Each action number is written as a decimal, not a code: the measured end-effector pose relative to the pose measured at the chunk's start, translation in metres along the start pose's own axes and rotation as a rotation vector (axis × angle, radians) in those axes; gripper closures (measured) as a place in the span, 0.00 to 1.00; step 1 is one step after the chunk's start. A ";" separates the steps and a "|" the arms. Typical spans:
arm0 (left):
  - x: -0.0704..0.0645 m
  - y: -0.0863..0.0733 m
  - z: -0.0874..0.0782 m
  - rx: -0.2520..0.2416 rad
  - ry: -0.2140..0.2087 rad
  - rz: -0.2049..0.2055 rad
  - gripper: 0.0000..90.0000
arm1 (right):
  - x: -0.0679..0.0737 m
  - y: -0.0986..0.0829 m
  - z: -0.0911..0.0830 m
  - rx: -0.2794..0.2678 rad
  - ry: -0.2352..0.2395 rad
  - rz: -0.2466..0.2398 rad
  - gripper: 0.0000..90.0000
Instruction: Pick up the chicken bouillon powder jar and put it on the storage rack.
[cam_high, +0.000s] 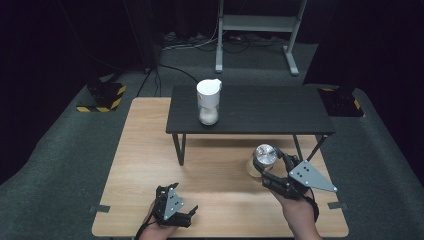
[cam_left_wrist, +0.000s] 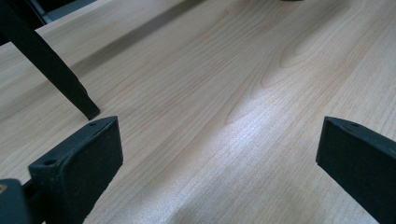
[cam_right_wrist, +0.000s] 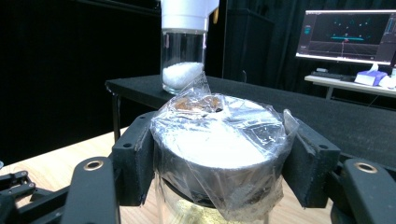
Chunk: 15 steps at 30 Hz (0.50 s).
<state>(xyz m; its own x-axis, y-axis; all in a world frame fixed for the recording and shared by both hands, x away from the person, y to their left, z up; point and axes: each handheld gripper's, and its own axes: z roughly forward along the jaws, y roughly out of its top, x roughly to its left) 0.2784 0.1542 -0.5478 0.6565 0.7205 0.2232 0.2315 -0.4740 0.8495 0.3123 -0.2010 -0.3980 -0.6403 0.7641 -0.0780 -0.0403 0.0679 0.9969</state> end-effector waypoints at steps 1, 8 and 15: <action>0.000 0.000 0.000 0.000 0.000 0.000 0.01 | 0.000 0.001 0.000 -0.002 0.000 -0.005 0.38; 0.000 0.000 0.000 0.000 -0.001 0.001 0.01 | -0.002 0.010 0.002 -0.010 -0.003 -0.010 0.38; 0.000 0.000 0.000 0.000 -0.002 0.004 0.01 | -0.003 0.016 0.005 -0.018 -0.010 -0.014 0.38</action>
<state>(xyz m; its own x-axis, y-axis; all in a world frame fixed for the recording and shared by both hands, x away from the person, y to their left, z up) 0.2783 0.1543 -0.5477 0.6591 0.7175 0.2256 0.2289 -0.4771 0.8485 0.3173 -0.1994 -0.3823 -0.6319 0.7695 -0.0924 -0.0636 0.0673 0.9957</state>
